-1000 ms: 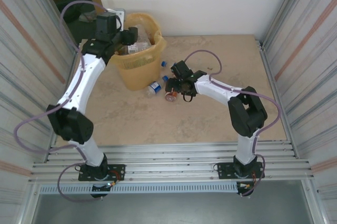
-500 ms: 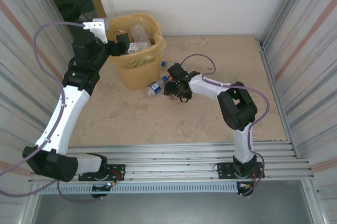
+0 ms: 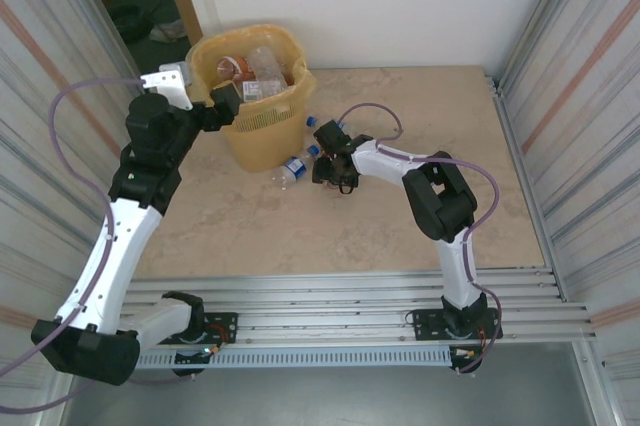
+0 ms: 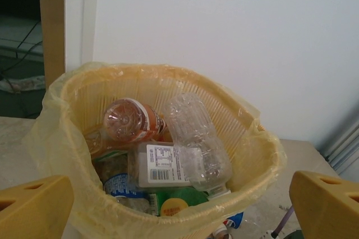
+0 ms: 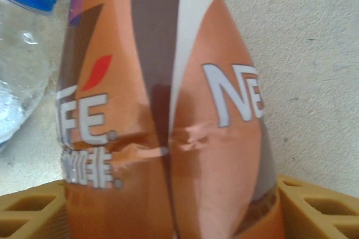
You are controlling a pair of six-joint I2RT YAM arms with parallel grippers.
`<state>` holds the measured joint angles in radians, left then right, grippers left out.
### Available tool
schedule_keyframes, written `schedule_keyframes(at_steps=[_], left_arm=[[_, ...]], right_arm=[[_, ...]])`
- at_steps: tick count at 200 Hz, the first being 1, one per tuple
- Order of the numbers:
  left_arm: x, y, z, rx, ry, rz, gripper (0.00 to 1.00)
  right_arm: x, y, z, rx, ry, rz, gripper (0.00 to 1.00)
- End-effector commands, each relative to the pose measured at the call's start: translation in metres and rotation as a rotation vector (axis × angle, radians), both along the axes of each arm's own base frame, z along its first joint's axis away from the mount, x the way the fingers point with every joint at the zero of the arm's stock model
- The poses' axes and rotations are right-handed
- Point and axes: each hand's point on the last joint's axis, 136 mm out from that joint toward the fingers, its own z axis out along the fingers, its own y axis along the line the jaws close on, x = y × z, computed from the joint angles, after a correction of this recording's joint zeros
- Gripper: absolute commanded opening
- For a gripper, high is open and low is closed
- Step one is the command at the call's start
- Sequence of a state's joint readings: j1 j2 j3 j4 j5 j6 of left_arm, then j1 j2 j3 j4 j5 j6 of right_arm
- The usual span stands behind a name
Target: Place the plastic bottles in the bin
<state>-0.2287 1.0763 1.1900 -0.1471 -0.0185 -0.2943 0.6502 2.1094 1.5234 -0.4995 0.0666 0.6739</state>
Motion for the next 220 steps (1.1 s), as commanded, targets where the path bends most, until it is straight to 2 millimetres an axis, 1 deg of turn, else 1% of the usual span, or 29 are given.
schedule_keyframes(at_steps=[1,32,54,68,104,131,145,176,220], left_arm=[[-0.004,0.002,0.005,-0.059,-0.023,0.000,0.99],[-0.004,0.000,-0.006,-0.090,-0.006,-0.005,0.99],[-0.004,-0.002,-0.010,-0.122,-0.011,-0.017,0.99],[-0.005,-0.005,-0.012,-0.142,-0.005,-0.034,0.99],[-0.008,-0.014,-0.022,-0.217,0.035,-0.084,0.99],[-0.010,-0.027,-0.029,-0.294,0.072,-0.148,0.99],[-0.012,-0.035,-0.030,-0.323,0.087,-0.196,0.98],[-0.020,-0.065,-0.032,-0.365,0.110,-0.325,0.97],[-0.036,-0.117,-0.029,-0.353,0.122,-0.508,0.96]], right_arm=[[0.002,-0.007,-0.002,-0.058,-0.002,0.014,0.64],[-0.006,-0.009,0.008,-0.055,-0.017,0.033,0.50],[-0.015,-0.010,0.019,-0.056,-0.034,0.049,0.46],[-0.021,-0.011,0.030,-0.046,-0.054,0.057,0.43],[-0.036,-0.013,0.065,0.007,-0.127,0.075,0.40],[-0.045,-0.013,0.100,0.066,-0.220,0.104,0.40],[-0.049,-0.012,0.119,0.097,-0.277,0.130,0.40],[-0.056,-0.007,0.158,0.167,-0.395,0.187,0.40],[-0.072,0.005,0.212,0.254,-0.563,0.295,0.41]])
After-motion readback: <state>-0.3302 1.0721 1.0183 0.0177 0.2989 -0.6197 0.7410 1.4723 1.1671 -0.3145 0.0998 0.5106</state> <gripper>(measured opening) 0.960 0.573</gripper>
